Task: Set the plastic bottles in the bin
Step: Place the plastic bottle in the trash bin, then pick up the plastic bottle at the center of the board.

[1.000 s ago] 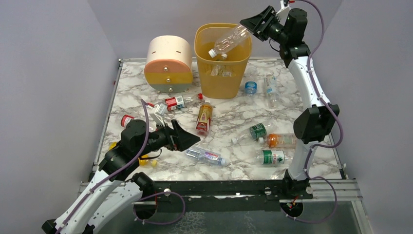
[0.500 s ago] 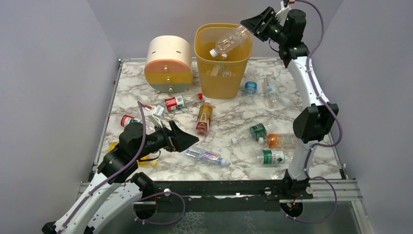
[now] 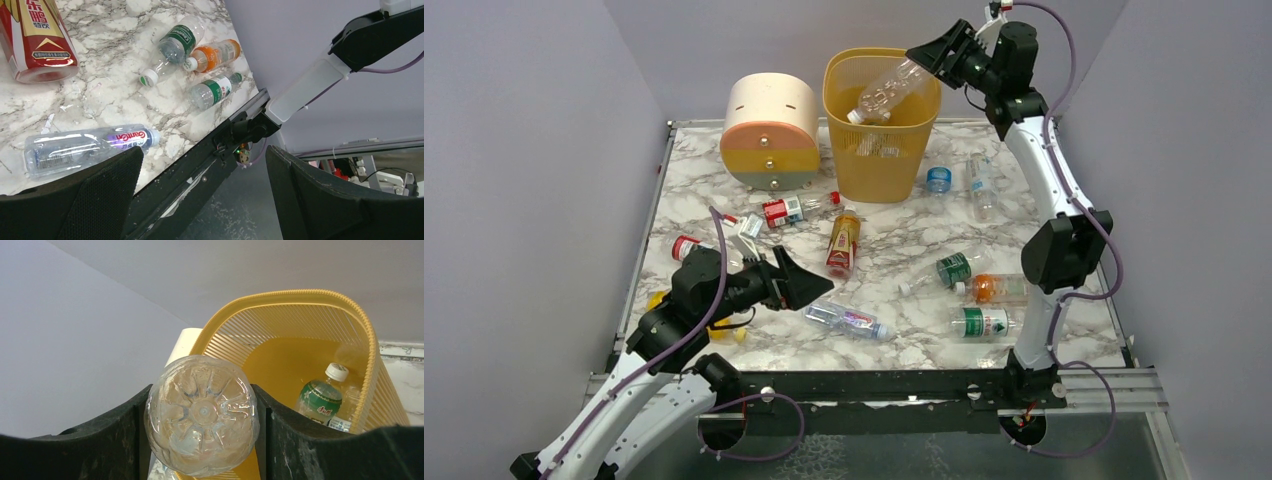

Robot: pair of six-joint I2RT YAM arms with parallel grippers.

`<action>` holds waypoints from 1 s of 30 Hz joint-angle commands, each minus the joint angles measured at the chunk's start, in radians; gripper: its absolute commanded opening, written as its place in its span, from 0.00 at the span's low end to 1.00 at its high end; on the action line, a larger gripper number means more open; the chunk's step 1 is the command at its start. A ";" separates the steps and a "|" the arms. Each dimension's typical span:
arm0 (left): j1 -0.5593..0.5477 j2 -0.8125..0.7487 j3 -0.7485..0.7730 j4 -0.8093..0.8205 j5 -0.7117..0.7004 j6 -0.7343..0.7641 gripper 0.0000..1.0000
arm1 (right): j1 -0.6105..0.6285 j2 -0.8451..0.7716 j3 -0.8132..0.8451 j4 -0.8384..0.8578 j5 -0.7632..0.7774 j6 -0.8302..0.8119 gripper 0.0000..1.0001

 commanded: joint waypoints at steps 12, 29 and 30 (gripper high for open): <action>-0.004 0.010 -0.001 0.043 -0.015 -0.005 0.99 | 0.041 0.012 0.039 -0.120 0.089 -0.144 0.83; -0.003 0.036 -0.020 0.054 -0.022 -0.005 0.99 | 0.044 -0.058 0.112 -0.227 0.071 -0.204 1.00; -0.003 0.041 -0.021 0.057 -0.021 -0.003 0.99 | 0.045 -0.076 0.109 -0.240 0.070 -0.210 1.00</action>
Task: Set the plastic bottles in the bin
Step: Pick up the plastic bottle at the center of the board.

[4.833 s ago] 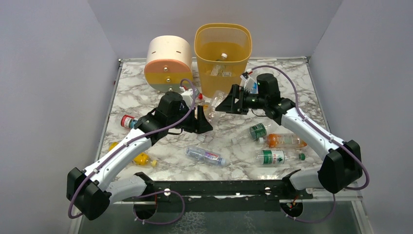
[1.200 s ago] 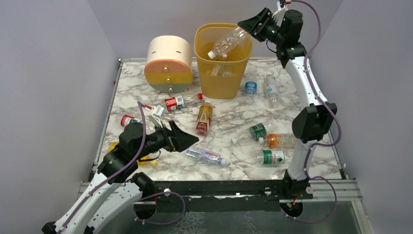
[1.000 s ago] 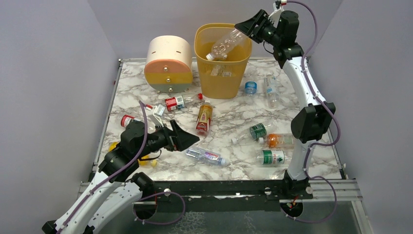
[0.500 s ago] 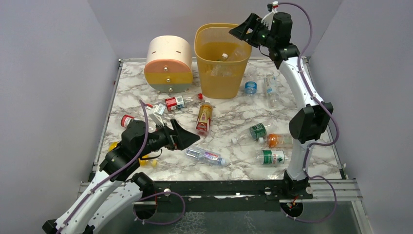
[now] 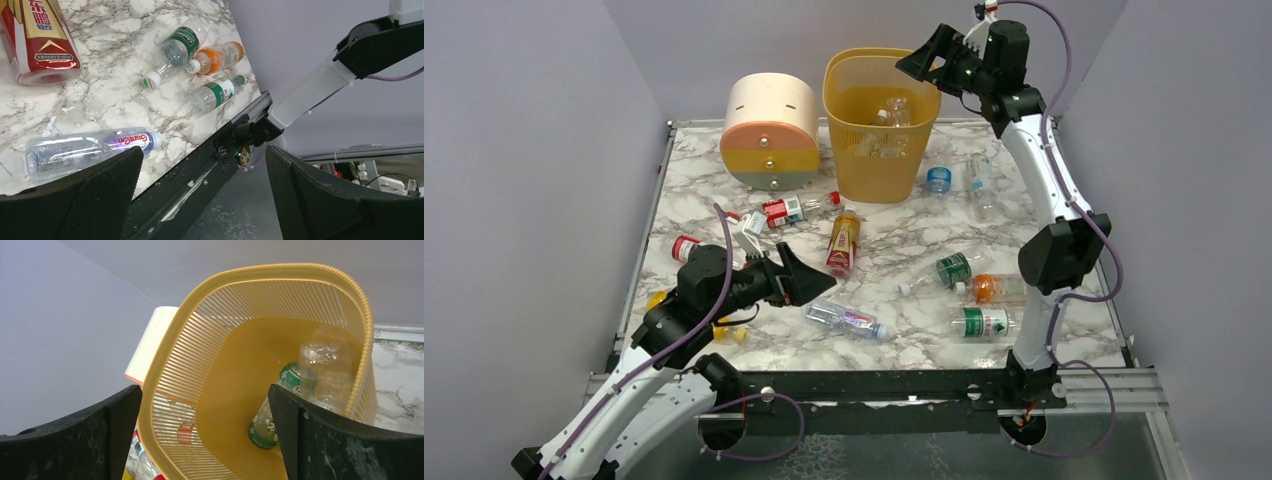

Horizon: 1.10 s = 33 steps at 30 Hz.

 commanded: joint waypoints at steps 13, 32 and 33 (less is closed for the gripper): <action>-0.003 0.104 -0.042 0.091 -0.010 0.030 0.99 | 0.023 -0.487 -0.465 -0.044 -0.094 -0.075 1.00; -0.003 0.307 -0.044 0.127 -0.093 0.121 0.99 | 0.048 -0.780 -1.051 -0.038 -0.138 -0.119 1.00; -0.003 0.325 -0.040 0.128 -0.102 0.127 0.99 | 0.048 -0.783 -1.060 -0.038 -0.137 -0.117 1.00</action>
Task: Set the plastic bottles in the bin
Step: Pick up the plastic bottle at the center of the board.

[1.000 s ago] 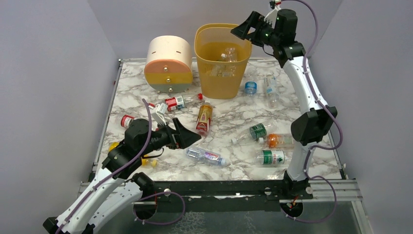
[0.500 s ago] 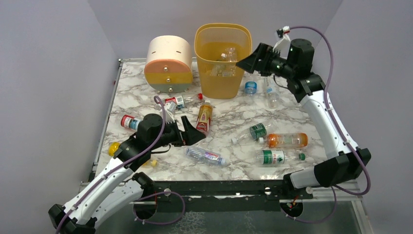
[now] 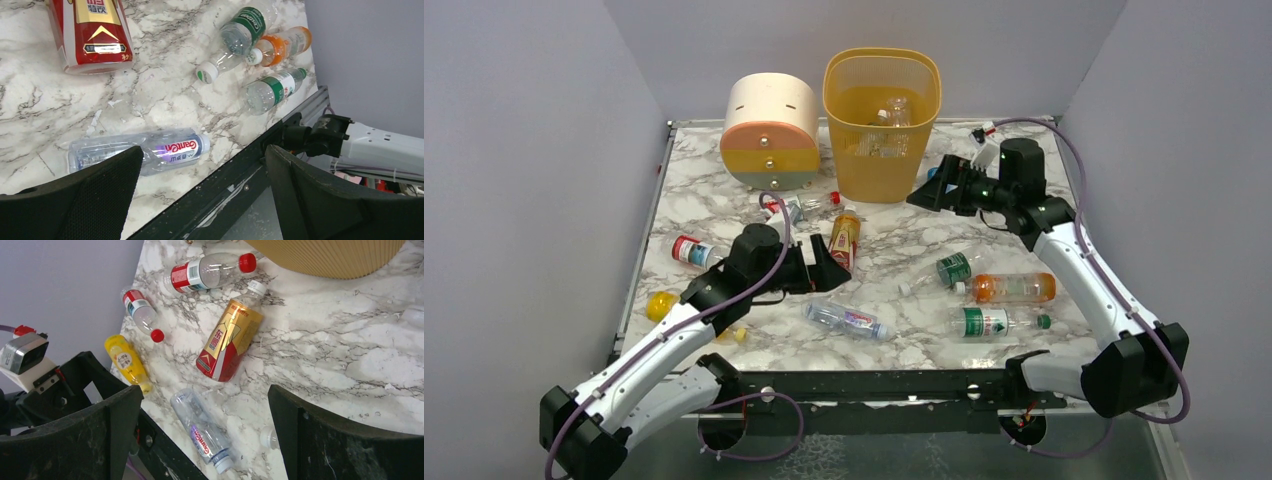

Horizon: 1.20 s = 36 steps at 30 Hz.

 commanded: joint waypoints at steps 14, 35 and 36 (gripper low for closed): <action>-0.003 0.314 0.116 0.032 -0.239 0.148 0.99 | 0.007 -0.090 -0.107 0.022 -0.051 -0.011 0.99; -0.045 0.595 0.214 0.077 -0.429 0.236 0.99 | 0.007 -0.122 -0.137 0.017 -0.074 -0.009 0.99; -0.051 0.605 0.221 0.080 -0.433 0.239 0.99 | 0.007 -0.122 -0.138 0.017 -0.074 -0.009 1.00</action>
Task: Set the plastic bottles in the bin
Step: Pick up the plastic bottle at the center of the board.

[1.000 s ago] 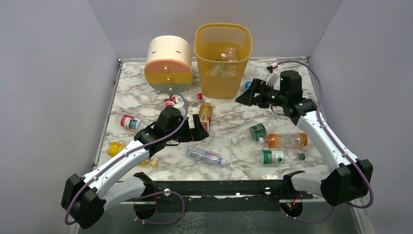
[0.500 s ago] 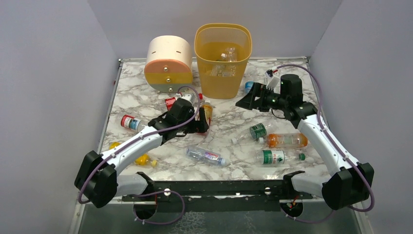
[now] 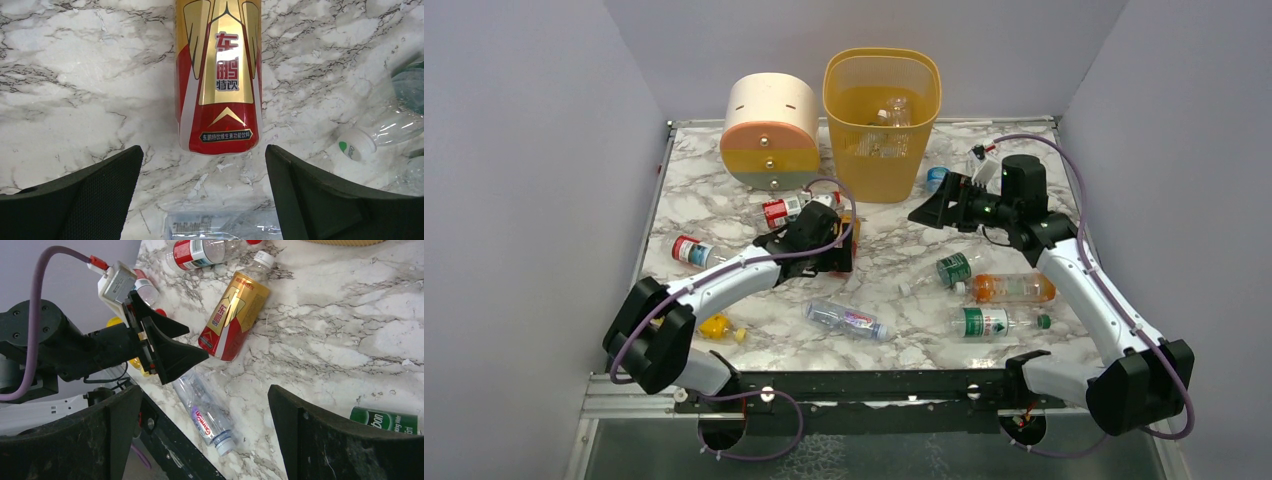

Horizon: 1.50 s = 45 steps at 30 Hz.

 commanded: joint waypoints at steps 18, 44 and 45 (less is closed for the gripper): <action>-0.099 0.207 0.114 0.033 -0.216 0.058 0.99 | 0.007 -0.026 -0.028 0.014 -0.035 -0.004 1.00; -0.123 0.025 0.030 0.012 -0.062 0.002 0.61 | 0.007 -0.031 -0.069 0.034 -0.044 0.002 1.00; -0.123 0.000 0.014 0.012 -0.045 -0.007 0.61 | 0.007 -0.031 -0.070 0.035 -0.045 0.005 0.99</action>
